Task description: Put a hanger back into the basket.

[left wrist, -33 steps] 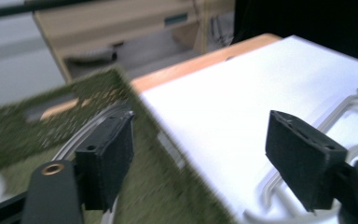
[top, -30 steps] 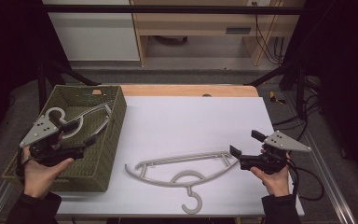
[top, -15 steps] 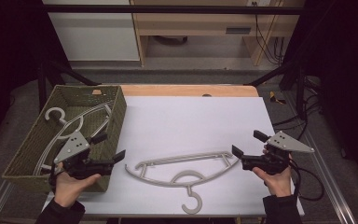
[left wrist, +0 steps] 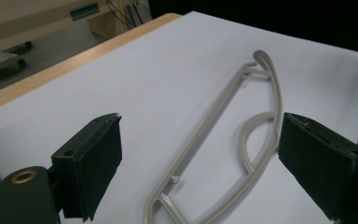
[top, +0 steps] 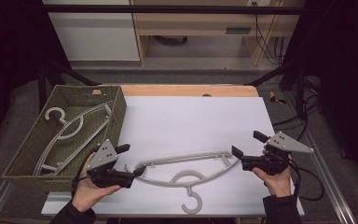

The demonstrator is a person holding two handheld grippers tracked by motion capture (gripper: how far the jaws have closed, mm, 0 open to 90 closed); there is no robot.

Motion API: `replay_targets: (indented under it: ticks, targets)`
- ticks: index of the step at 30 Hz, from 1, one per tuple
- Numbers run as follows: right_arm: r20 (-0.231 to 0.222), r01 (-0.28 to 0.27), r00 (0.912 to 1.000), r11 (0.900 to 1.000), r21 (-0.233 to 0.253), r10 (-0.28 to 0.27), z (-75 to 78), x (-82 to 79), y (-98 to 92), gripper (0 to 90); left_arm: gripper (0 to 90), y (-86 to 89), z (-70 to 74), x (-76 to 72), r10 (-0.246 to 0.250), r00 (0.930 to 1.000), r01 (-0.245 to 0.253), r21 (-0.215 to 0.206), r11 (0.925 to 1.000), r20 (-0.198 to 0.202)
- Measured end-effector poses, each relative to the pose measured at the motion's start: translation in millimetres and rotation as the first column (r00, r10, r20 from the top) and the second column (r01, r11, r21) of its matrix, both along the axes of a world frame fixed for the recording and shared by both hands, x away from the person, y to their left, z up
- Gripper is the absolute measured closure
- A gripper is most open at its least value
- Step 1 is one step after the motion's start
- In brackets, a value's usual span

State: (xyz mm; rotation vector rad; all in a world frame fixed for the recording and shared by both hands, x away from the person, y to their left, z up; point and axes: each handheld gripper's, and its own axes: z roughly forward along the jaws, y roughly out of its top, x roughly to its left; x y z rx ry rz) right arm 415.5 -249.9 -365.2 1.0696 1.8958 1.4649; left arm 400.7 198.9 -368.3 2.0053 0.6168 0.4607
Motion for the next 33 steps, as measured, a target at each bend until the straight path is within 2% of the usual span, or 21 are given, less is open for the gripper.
replay_targets:
  ticks: [4, 7, 10, 12, 15, 16, 18, 20, 22, 24, 25, 26, 27, 29, 30, 31, 32, 33]
  targets:
    - [0.000, -0.006, 1.0000, 1.000, -0.001, 0.006, 0.1, -0.4, 0.6, 3.6, 14.3, -14.2, -11.3, 1.9, -0.044, 0.9984, 0.046, 0.047, 0.9978, -0.036]
    - [-0.002, -0.013, 0.9999, 1.000, -0.003, 0.013, 0.1, -0.5, 1.1, 3.6, 14.8, -25.2, -21.2, 4.6, -0.078, 0.9947, 0.084, 0.098, 0.9916, -0.068]
    - [-0.004, -0.010, 0.9999, 1.000, -0.004, 0.010, -0.6, 0.5, 1.9, 3.6, 16.3, -35.2, -30.8, 6.9, -0.118, 0.9877, 0.132, 0.138, 0.9817, -0.102]
    - [-0.005, -0.011, 0.9999, 1.000, -0.003, 0.011, -0.7, 0.5, 2.0, 3.6, 18.0, -40.8, -37.4, 9.2, -0.144, 0.9819, 0.164, 0.167, 0.9722, -0.123]
    - [-0.005, -0.012, 0.9999, 1.000, -0.002, 0.012, -0.4, 0.4, 1.9, 3.6, 21.8, -48.3, -47.5, 13.5, -0.167, 0.9745, 0.197, 0.218, 0.9557, -0.150]
    - [-0.004, -0.013, 0.9999, 1.000, -0.001, 0.013, -0.4, 0.4, 2.1, 3.6, 23.2, -50.8, -50.9, 15.4, -0.179, 0.9695, 0.216, 0.239, 0.9468, -0.168]
    - [-0.005, -0.015, 0.9999, 1.000, -0.004, 0.015, -0.4, 0.4, 2.5, 3.6, 25.8, -55.7, -58.1, 18.6, -0.194, 0.9605, 0.247, 0.291, 0.9243, -0.199]
    - [-0.006, -0.018, 0.9998, 1.000, -0.003, 0.018, -0.5, 0.3, 3.1, 3.6, 27.6, -60.7, -65.8, 20.2, -0.199, 0.9547, 0.264, 0.325, 0.9079, -0.222]
    - [-0.007, -0.017, 0.9998, 1.000, -0.004, 0.017, -0.7, 0.6, 3.5, 3.6, 35.9, -64.6, -71.7, 21.9, -0.205, 0.9468, 0.284, 0.345, 0.8946, -0.248]
    - [-0.008, -0.017, 0.9998, 1.000, -0.004, 0.017, -1.0, 0.9, 3.8, 3.7, 39.0, -68.2, -76.2, 23.4, -0.214, 0.9387, 0.305, 0.360, 0.8816, -0.270]
    - [-0.009, -0.018, 0.9998, 1.000, -0.006, 0.018, -1.1, 0.8, 3.9, 3.7, 43.6, -69.9, -77.7, 24.4, -0.221, 0.9330, 0.320, 0.373, 0.8710, -0.284]
    - [-0.010, -0.019, 0.9998, 1.000, -0.006, 0.019, -1.2, 0.8, 4.4, 3.7, 46.0, -72.3, -79.8, 24.4, -0.219, 0.9303, 0.322, 0.371, 0.8709, -0.295]
    - [-0.009, -0.020, 0.9998, 1.000, -0.006, 0.020, -1.3, 0.8, 4.9, 3.7, 47.1, -74.2, -81.3, 25.1, -0.217, 0.9297, 0.325, 0.382, 0.8651, -0.297]
    - [-0.010, -0.021, 0.9997, 1.000, -0.008, 0.021, -1.5, 1.1, 5.7, 3.7, 49.9, -77.7, -83.4, 26.5, -0.214, 0.9308, 0.328, 0.418, 0.8473, -0.296]
    - [-0.010, -0.021, 0.9997, 1.000, -0.009, 0.021, -1.7, 1.2, 6.2, 3.7, 50.6, -79.5, -84.2, 26.9, -0.214, 0.9323, 0.328, 0.431, 0.8407, -0.291]
    - [-0.011, -0.021, 0.9997, 1.000, -0.010, 0.021, -1.8, 1.2, 6.5, 3.7, 52.2, -81.0, -84.7, 27.0, -0.213, 0.9320, 0.328, 0.434, 0.8387, -0.293]
    - [-0.012, -0.023, 0.9997, 1.000, -0.009, 0.023, -1.8, 1.2, 6.7, 3.7, 55.2, -82.3, -85.0, 27.2, -0.214, 0.9288, 0.332, 0.425, 0.8419, -0.303]
    - [-0.013, -0.025, 0.9996, 1.000, -0.007, 0.025, -1.9, 1.2, 6.6, 3.7, 57.6, -83.4, -84.6, 28.1, -0.214, 0.9271, 0.336, 0.427, 0.8395, -0.307]
